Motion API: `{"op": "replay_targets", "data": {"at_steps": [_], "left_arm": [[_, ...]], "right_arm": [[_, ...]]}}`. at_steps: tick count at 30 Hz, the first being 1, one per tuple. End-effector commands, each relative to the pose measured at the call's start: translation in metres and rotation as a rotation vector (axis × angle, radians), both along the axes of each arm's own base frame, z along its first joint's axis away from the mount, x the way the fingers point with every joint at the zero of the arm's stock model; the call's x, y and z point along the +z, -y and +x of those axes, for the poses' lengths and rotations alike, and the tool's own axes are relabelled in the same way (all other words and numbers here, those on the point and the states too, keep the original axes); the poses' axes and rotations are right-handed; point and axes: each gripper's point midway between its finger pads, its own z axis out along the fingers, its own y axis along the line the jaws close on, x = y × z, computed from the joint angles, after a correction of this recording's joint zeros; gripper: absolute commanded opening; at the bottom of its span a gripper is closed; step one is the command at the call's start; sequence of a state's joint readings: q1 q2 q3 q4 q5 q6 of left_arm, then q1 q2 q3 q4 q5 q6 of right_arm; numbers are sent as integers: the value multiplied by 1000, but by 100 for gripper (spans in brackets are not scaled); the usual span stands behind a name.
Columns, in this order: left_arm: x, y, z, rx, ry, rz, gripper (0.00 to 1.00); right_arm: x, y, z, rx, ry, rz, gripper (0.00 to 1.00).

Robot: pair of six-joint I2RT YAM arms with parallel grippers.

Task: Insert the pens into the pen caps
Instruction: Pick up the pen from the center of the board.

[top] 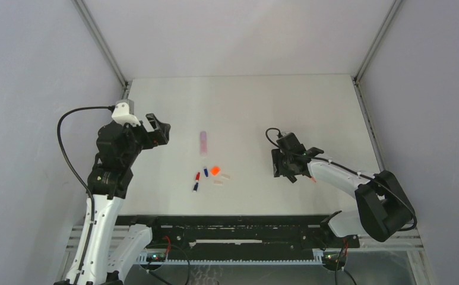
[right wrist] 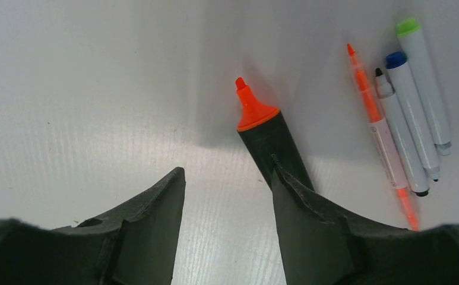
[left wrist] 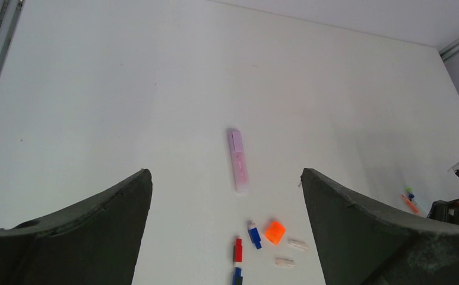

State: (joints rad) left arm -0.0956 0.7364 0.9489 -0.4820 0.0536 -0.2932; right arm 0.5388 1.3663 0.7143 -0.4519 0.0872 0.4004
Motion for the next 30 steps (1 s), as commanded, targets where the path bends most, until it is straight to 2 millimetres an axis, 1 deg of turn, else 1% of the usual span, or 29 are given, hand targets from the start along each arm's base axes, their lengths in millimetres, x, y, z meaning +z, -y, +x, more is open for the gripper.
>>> {"op": "replay_targets", "data": {"at_steps": [1, 5, 8, 12, 18, 24, 26, 30], "left_arm": [[2, -5, 0, 12, 25, 24, 98], [2, -5, 0, 15, 23, 24, 98], [2, -5, 0, 13, 24, 24, 97], [1, -5, 0, 11, 23, 22, 98], [2, -4, -1, 9, 26, 21, 98], [2, -4, -1, 8, 29, 19, 98], [2, -4, -1, 7, 27, 19, 98], [2, -4, -2, 6, 31, 18, 98]], "right_arm": [[17, 3, 19, -31, 61, -27, 55], [19, 6, 25, -42, 63, -25, 55], [15, 10, 26, -59, 42, -17, 56], [10, 12, 23, -56, 2, 4, 58], [6, 8, 15, -37, -41, 19, 59], [2, -5, 6, 2, -67, 23, 57], [2, -7, 5, 5, -66, 16, 56], [3, -2, 11, -15, -41, -23, 56]]}}
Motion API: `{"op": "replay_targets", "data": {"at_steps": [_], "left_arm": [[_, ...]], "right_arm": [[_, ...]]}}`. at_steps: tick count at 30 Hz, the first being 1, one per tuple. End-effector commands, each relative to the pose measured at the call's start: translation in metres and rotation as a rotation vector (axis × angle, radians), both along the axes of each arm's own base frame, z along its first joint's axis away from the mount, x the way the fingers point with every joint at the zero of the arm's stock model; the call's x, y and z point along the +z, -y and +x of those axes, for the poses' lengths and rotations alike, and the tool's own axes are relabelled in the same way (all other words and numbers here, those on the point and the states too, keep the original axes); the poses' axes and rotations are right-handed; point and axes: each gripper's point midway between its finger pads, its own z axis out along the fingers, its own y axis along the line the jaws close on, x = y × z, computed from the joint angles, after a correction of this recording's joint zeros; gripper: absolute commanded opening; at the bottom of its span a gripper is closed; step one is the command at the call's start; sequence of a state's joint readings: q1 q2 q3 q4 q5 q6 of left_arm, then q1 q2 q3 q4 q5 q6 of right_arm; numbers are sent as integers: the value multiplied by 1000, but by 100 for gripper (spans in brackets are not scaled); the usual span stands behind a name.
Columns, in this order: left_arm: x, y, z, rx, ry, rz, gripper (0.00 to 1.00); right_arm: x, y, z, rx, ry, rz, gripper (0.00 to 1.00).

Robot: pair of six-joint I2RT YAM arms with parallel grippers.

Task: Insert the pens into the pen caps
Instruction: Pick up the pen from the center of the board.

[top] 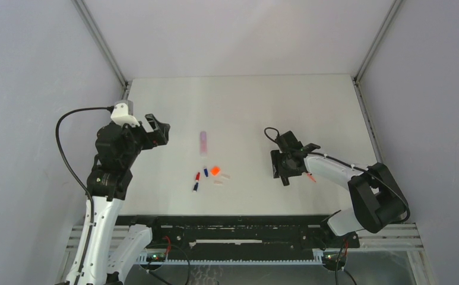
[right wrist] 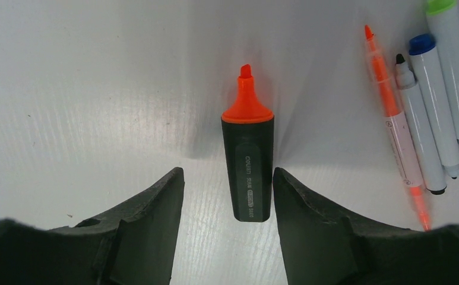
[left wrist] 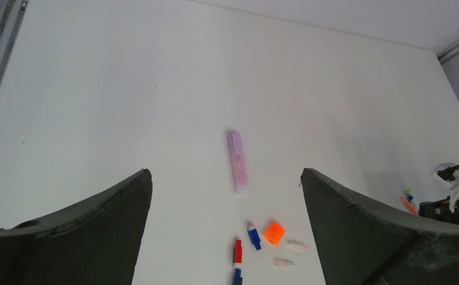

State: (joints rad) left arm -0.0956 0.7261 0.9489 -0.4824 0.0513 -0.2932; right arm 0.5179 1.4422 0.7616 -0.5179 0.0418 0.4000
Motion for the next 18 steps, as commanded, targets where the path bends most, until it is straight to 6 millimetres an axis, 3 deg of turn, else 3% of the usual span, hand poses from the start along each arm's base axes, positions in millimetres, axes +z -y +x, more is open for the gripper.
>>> {"op": "replay_targets", "data": {"at_steps": [1, 9, 18], "left_arm": [[0, -3, 0, 3, 22, 19, 98], [-1, -2, 0, 2, 19, 17, 98], [-1, -2, 0, 0, 20, 13, 98]], "right_arm": [[13, -2, 19, -19, 66, -22, 55], [11, 0, 30, -23, 89, -108, 51], [3, -4, 29, 1, 62, -130, 42]]}}
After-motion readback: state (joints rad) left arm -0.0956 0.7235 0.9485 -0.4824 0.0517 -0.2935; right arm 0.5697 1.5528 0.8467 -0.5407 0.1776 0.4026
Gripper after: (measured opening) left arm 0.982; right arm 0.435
